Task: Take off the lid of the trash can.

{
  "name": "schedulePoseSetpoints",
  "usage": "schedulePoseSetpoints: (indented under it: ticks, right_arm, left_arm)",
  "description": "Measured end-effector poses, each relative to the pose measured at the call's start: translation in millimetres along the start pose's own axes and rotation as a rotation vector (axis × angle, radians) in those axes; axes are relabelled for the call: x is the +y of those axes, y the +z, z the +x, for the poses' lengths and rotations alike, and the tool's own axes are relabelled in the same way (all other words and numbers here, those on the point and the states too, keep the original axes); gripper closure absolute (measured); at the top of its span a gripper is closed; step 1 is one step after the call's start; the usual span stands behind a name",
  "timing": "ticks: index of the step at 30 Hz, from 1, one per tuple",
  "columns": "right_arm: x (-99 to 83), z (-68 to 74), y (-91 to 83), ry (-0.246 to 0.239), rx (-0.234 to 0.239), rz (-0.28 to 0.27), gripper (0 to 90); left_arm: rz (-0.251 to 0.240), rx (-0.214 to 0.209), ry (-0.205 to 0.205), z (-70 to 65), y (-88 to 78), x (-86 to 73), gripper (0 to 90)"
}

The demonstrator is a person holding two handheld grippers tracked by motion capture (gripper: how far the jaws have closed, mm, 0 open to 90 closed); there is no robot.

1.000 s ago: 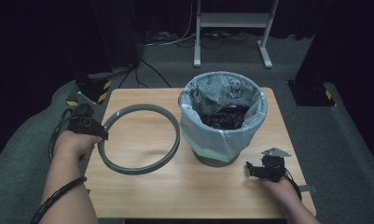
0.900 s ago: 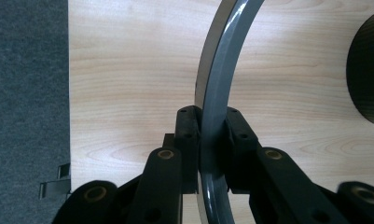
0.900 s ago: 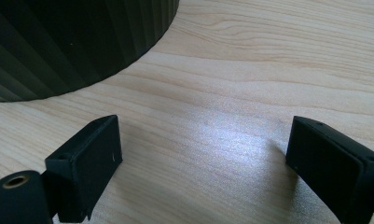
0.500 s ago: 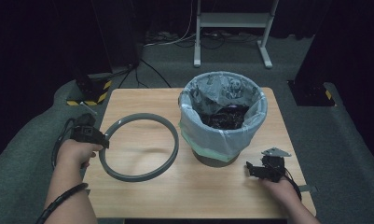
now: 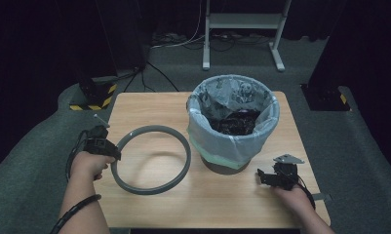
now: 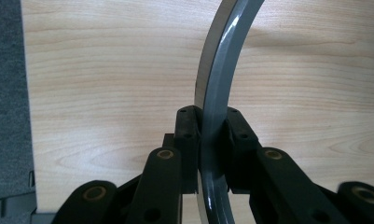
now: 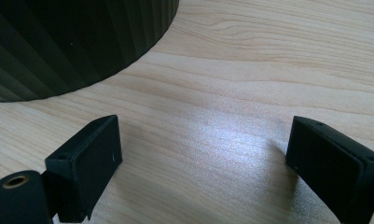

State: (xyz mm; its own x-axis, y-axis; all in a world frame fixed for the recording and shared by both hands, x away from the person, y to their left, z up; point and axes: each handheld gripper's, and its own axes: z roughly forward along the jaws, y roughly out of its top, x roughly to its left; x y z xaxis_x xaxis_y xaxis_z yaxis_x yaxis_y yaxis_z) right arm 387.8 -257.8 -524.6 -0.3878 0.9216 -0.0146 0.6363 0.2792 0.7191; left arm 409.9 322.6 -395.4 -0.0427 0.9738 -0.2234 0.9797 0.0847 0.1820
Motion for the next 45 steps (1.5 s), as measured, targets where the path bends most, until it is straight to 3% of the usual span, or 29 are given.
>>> schedulePoseSetpoints:
  ticks: [20,30,45]
  right_arm:
    - [0.2,0.3,-0.1,0.003,0.001,0.003,10.0]
    - [0.1,0.4,-0.1,0.003,0.001,0.002,10.0]
    - [0.0,0.4,-0.1,0.003,0.001,0.001,10.0]
  left_arm:
    - [0.02,0.02,0.042,-13.3,46.2,-2.1,78.0]
    - [-0.017,0.037,0.031,-12.9,61.7,-3.6,78.0]
    - [-0.017,0.058,0.024,-10.5,83.7,-6.3,77.8]
